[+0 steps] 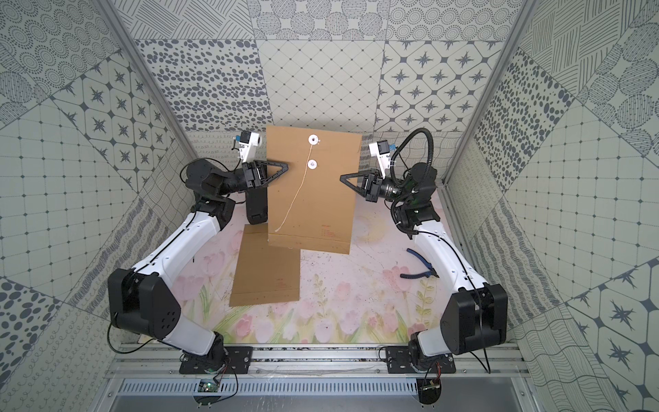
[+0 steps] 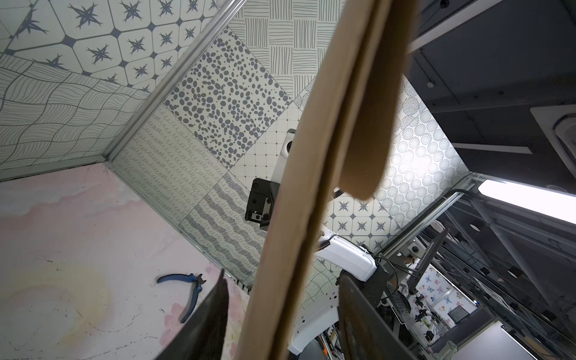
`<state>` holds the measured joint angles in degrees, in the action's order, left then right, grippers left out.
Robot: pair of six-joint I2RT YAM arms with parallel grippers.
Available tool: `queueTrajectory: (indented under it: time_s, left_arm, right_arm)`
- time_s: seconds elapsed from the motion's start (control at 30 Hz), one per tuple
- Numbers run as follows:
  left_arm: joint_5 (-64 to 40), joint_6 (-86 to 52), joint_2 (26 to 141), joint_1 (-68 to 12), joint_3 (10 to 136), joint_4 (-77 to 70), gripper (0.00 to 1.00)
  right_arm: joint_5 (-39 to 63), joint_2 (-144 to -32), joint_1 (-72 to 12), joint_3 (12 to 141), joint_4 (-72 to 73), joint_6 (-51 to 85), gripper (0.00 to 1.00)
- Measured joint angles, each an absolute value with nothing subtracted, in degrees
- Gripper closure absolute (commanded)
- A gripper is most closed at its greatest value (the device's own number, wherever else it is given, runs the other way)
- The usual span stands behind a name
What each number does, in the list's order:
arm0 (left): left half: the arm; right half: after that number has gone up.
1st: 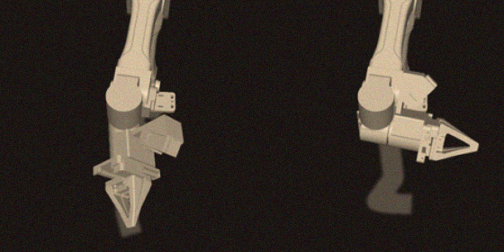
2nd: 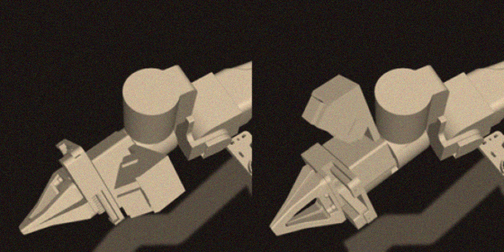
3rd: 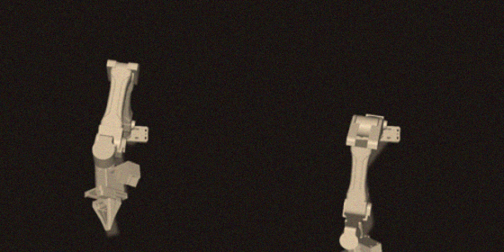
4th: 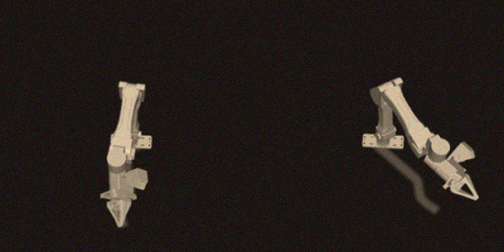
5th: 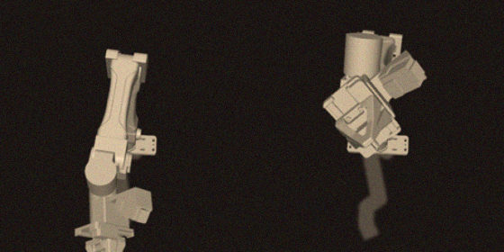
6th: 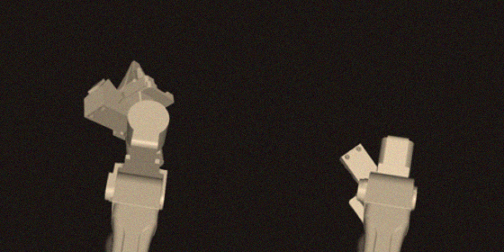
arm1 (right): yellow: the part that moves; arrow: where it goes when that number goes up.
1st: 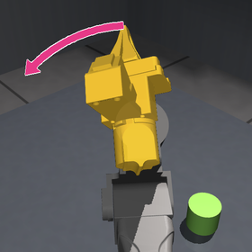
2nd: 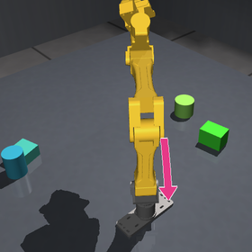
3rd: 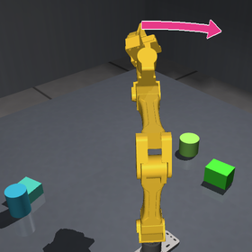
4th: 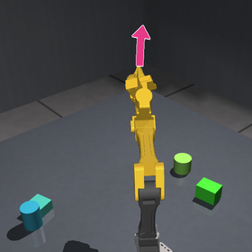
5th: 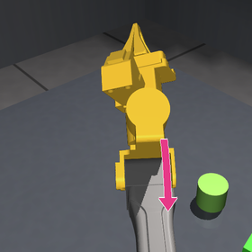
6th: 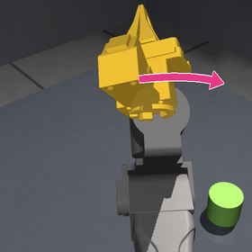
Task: Close the mouth of the file bag
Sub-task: Close the file bag.
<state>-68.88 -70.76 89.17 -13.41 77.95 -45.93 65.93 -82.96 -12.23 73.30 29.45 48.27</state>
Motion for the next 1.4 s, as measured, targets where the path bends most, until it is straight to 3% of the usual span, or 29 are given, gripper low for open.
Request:
queueTrajectory:
  time_s: [0.2,0.3,0.37,0.4,0.53,0.57,0.63,0.73,0.93,1.2,1.4]
  left_arm:
    - [-69.5,-68.6,89.1,-14.5,78.4,-46.1,0.86]
    - [-69.4,-67.9,89.2,-14.8,78.3,-46.9,0.99]
    - [-69.2,-67.3,89.1,-14.8,77.9,-47.6,1.0]
    - [-69.0,-67.1,89.1,-14.9,77.6,-48.0,1.0]
    - [-68.2,-66.7,89.1,-15.1,76.8,-48.7,1.0]
    - [-67.9,-66.5,89.0,-15.1,76.6,-48.7,1.0]
    - [-66.8,-65.7,88.7,-15.1,76.2,-48.2,1.0]
    - [-64.5,-63.4,87.2,-14.9,75.3,-46.4,1.0]
    - [-56.6,-58.4,83.9,-15.0,73.8,-40.9,1.0]
    - [-44.9,-53.1,80.5,-18.1,73.5,-33.4,1.0]
    - [-36.8,-49.3,78.8,-21.2,74.0,-29.0,1.0]
  right_arm:
    - [66.6,-83.0,-12.1,73.6,30.2,49.7,1.0]
    - [66.7,-83.0,-11.7,73.6,30.0,49.6,1.0]
    - [66.6,-83.0,-11.6,73.6,29.8,49.6,1.0]
    - [66.6,-83.0,-11.6,73.6,29.7,49.6,0.94]
    - [65.6,-83.0,-11.5,73.9,28.4,49.0,0.59]
    - [65.1,-82.9,-11.4,74.1,27.7,48.8,0.54]
    - [63.2,-82.4,-11.3,74.3,24.7,47.5,0.46]
    - [56.6,-79.8,-10.8,74.4,14.7,43.5,0.41]
    - [31.3,-69.6,-13.8,74.5,-7.6,36.4,0.44]
    - [0.7,-64.1,-37.9,73.1,-17.0,32.1,0.51]
    - [-11.8,-69.9,-51.0,73.4,-16.5,29.2,0.57]
